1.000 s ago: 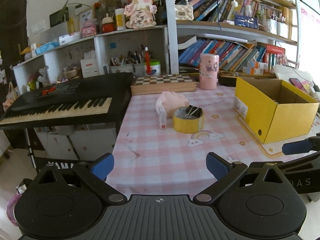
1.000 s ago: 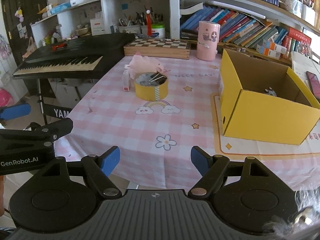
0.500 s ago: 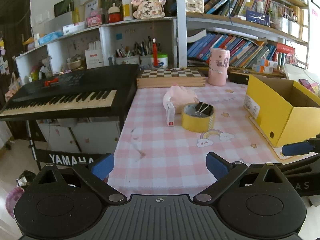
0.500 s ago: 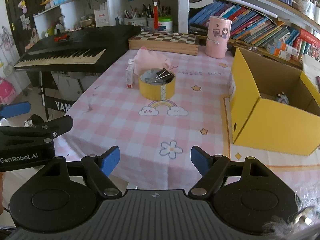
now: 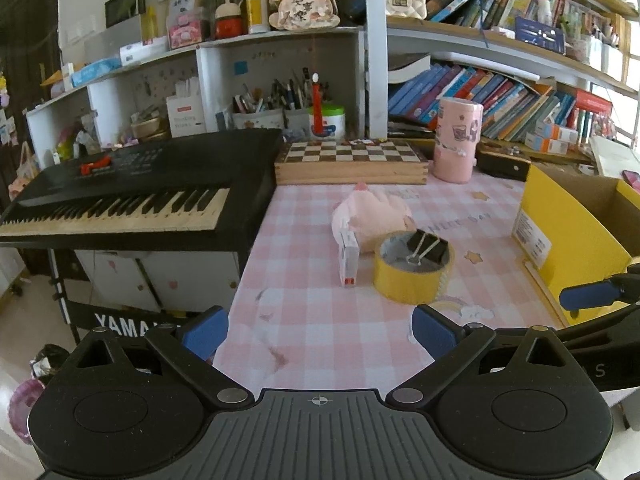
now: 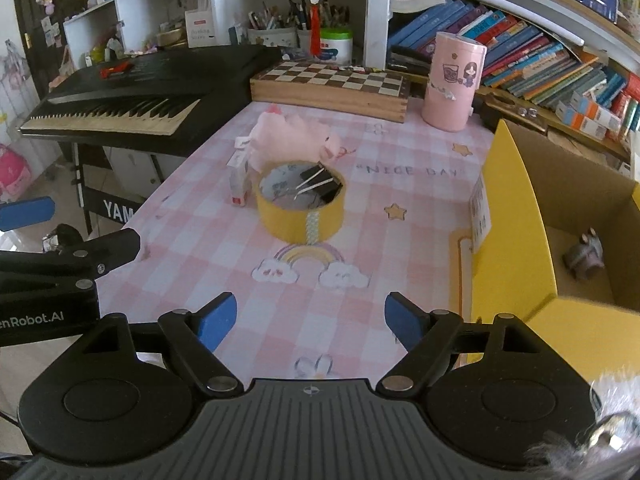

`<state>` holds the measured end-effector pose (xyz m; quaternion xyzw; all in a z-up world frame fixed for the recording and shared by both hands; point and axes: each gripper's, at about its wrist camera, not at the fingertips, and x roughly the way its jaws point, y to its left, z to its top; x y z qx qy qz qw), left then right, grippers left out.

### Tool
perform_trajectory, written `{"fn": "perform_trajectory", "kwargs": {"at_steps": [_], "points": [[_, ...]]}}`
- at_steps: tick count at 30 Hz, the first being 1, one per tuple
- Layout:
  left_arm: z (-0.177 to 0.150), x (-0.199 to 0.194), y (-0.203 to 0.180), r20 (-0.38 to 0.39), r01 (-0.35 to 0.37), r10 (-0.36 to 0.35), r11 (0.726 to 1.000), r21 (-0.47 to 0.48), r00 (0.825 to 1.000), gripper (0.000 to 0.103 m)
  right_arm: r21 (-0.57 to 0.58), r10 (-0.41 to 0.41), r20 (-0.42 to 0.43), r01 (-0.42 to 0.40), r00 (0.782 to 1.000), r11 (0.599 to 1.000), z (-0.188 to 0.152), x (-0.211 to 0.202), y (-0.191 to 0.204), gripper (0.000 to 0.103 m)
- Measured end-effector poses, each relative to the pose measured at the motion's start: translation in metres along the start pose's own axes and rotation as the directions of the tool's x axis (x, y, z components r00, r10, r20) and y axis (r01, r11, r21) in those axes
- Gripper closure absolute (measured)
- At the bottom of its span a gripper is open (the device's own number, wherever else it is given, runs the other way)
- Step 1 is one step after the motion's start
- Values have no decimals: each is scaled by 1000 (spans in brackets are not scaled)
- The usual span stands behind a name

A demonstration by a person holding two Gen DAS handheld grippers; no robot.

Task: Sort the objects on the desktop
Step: 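Withdraw both tools from the box toward the tape roll, then grasp the tape roll with the right tool while the left tool grasps the small white box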

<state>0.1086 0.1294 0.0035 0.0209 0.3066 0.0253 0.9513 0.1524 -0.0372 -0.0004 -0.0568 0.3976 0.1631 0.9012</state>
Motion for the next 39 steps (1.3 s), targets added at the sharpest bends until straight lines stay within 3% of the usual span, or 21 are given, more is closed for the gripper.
{"fn": "perform_trajectory", "kwargs": {"at_steps": [14,22,31,39], "points": [[33,37,-11,-23,-74,74,997,1,997,3,-23,76,-43,-77,996,997,43,47,-23,19],[48,60,-16,-34,-118,117,993,-12,993,3,-94,142,-78,-149,987,984,65,81,-28,13],[54,78,-20,-71,-162,160,987,-11,985,3,-200,188,-124,-210,974,957,75,133,-19,12],[57,91,-21,-121,-171,169,985,-9,978,3,-224,233,-88,-247,969,943,75,152,-20,16]]}}
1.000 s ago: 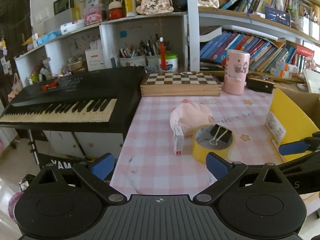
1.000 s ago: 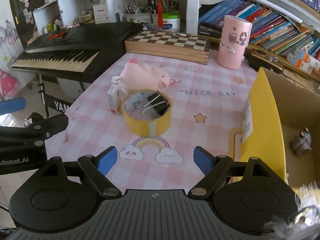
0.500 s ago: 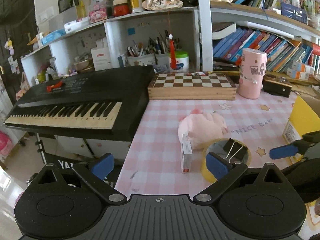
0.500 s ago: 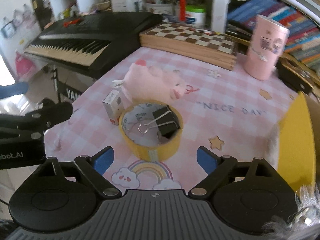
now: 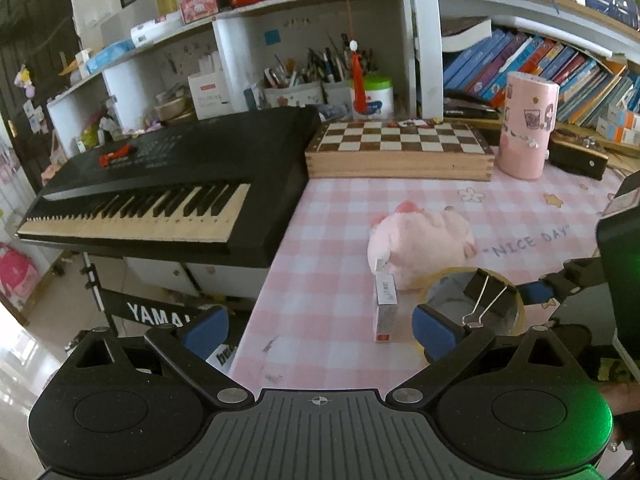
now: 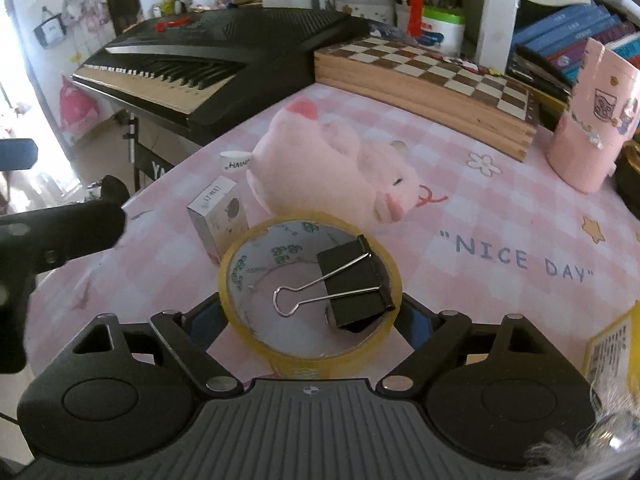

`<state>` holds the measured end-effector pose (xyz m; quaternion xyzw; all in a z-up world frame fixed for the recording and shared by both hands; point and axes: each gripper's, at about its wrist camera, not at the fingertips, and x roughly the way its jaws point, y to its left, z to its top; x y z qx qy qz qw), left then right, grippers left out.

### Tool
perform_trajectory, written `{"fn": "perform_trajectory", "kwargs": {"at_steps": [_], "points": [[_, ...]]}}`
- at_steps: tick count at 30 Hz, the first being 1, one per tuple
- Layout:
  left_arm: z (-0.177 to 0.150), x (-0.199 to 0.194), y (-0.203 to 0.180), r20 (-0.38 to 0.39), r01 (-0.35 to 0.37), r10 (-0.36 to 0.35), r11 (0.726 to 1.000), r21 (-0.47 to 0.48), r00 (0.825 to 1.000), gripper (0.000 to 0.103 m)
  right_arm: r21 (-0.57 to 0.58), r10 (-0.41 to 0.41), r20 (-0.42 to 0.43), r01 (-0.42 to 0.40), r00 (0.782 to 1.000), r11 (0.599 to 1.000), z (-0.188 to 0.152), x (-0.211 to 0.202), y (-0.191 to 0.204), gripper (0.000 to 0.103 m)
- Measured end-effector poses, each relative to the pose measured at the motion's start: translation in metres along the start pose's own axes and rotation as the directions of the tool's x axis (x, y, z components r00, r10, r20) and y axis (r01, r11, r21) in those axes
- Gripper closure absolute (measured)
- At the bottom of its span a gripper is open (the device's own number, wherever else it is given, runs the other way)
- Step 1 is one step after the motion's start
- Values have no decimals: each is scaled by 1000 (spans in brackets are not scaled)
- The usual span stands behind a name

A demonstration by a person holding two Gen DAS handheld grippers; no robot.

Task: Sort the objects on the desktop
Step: 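Grasp the tape roll with the right tool while the left tool grasps the small white box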

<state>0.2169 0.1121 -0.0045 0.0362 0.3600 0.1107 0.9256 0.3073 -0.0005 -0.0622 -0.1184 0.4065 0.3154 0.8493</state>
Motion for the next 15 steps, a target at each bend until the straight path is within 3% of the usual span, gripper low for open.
{"fn": "perform_trajectory", "kwargs": {"at_steps": [10,13,15], "points": [[11,17,-20,11,34,-34,999,32,999,8,2,-94,112,94,989,996,-5,-43,-17,17],[14,29,-24,-19,54,-53,998,22,998,21,18,-127,126,126,984,992,-7,-54,-21,17],[15,39,-25,-53,80,-79,997,7,995,39,26,-141,120,139,983,990,-8,-56,-23,17]]}}
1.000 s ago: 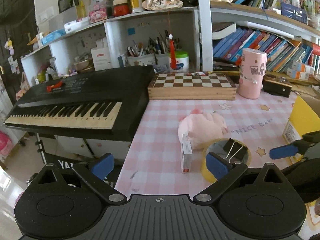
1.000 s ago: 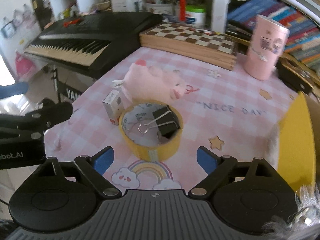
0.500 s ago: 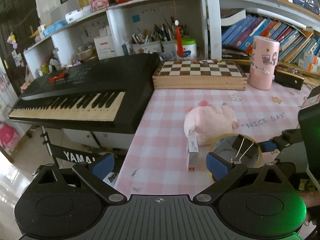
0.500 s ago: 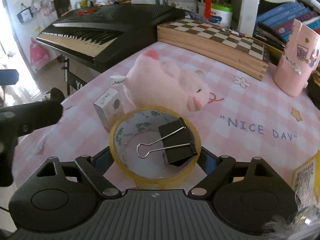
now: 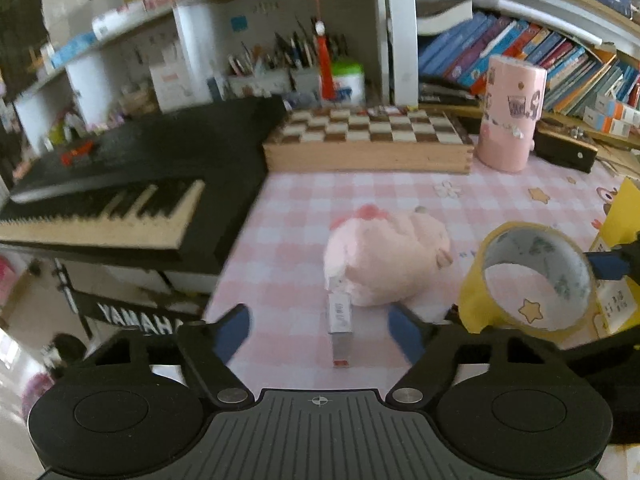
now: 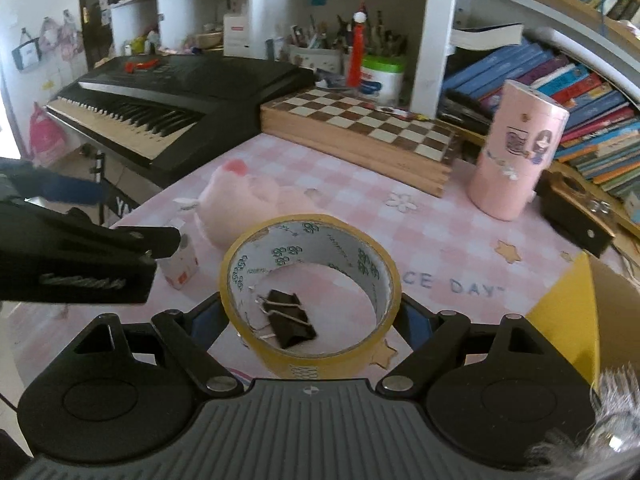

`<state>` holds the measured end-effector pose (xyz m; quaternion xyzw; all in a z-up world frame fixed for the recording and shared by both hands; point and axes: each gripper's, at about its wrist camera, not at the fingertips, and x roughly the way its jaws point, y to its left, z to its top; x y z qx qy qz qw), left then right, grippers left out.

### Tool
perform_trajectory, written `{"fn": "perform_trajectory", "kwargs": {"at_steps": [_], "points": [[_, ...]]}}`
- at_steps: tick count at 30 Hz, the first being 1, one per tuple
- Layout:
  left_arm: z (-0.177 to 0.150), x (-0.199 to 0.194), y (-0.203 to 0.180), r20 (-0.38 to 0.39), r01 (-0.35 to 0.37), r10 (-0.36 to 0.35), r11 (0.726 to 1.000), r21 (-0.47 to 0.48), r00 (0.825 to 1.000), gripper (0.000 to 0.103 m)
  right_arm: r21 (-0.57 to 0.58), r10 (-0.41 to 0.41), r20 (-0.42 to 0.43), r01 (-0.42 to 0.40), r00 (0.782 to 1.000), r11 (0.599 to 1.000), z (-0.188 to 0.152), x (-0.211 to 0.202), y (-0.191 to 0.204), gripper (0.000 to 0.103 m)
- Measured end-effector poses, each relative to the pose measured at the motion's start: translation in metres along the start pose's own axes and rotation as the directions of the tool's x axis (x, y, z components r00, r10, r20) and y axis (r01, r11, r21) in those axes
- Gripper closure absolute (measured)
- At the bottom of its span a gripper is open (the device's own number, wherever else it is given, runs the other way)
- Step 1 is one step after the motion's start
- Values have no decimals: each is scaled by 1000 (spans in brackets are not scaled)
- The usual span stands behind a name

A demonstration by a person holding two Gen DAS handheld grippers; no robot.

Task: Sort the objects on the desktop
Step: 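Grasp the tape roll with the right tool while the left tool grasps the small white box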

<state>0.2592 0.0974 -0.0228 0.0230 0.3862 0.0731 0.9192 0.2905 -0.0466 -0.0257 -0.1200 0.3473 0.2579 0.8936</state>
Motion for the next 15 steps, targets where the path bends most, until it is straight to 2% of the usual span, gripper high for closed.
{"fn": "perform_trajectory", "kwargs": {"at_steps": [3,4,7,9,10,15], "points": [[0,14,-1,-49,34,-34,999,-15,998,55,19,-9,-10,9,1000,1000,-3,-2,-3,17],[0,19,-3,-61,40,-41,999,-10,997,57,25,-11,-13,11,1000,1000,-4,-2,-4,17],[-3,31,-6,-84,42,-41,999,9,996,70,36,-15,-20,15,1000,999,-5,-4,-5,17],[-4,37,-5,-99,44,-44,999,-1,994,86,37,-16,-23,17,1000,999,-6,-5,-3,17],[-5,39,-5,-107,48,-48,999,-7,993,90,34,-15,-24,15,1000,999,-6,-5,-3,17],[-8,26,0,-62,68,-68,998,4,996,90,17,-19,-16,19,1000,1000,-7,-11,4,17]]}}
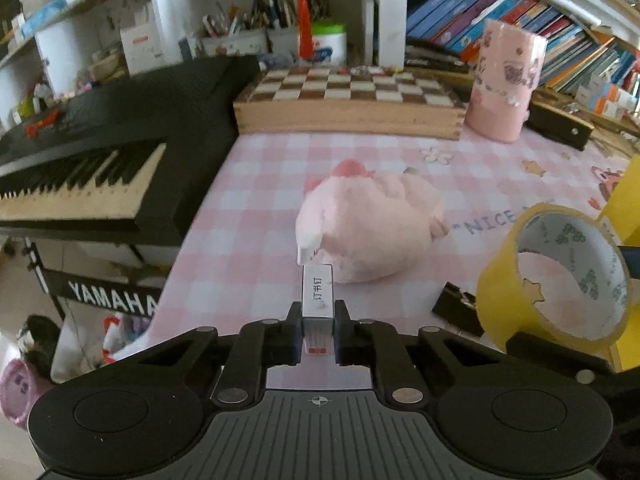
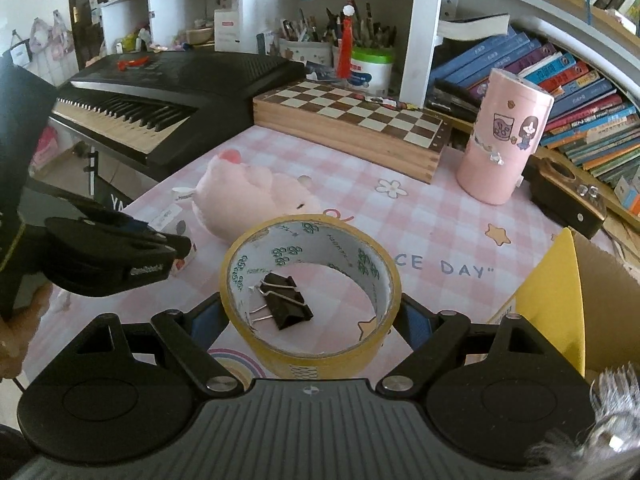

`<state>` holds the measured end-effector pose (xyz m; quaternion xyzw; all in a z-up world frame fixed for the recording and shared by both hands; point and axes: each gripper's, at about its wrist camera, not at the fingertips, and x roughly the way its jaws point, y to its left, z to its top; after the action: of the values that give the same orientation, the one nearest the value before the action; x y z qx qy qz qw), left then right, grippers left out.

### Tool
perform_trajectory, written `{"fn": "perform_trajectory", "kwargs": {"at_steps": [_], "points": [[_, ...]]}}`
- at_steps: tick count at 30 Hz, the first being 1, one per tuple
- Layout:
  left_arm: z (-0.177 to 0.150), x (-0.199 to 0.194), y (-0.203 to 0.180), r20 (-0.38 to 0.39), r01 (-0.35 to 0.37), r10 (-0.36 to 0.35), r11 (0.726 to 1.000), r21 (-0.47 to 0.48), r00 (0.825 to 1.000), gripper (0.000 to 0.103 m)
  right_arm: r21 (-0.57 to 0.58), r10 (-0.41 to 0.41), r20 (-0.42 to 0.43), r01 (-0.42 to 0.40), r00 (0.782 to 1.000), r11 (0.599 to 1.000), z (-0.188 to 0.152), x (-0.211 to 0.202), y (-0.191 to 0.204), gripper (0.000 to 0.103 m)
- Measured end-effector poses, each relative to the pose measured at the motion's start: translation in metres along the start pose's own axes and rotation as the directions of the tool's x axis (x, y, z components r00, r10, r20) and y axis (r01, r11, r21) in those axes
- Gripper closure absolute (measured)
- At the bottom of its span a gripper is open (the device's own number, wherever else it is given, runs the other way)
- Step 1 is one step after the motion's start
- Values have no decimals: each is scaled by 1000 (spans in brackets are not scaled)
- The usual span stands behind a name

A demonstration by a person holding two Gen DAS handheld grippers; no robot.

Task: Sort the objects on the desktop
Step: 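Grasp the tape roll with the right tool while the left tool grasps the small white box, then carry the tape roll and small white box with both tools toward the yellow box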

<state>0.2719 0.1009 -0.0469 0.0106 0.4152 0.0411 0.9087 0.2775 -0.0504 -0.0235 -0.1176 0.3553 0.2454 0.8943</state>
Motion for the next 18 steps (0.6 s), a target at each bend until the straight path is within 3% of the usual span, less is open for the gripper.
{"fn": "perform_trajectory", "kwargs": {"at_steps": [8,18], "points": [[-6,-48,10,90,55,-55,998,-4,994,90,16,-25,33,25,999,1000,1,-23,8,17],[-28,-110,18,190,121,-129,991,53,973,90,106,-45,59,38,997,994,-10,-73,24,17]]}}
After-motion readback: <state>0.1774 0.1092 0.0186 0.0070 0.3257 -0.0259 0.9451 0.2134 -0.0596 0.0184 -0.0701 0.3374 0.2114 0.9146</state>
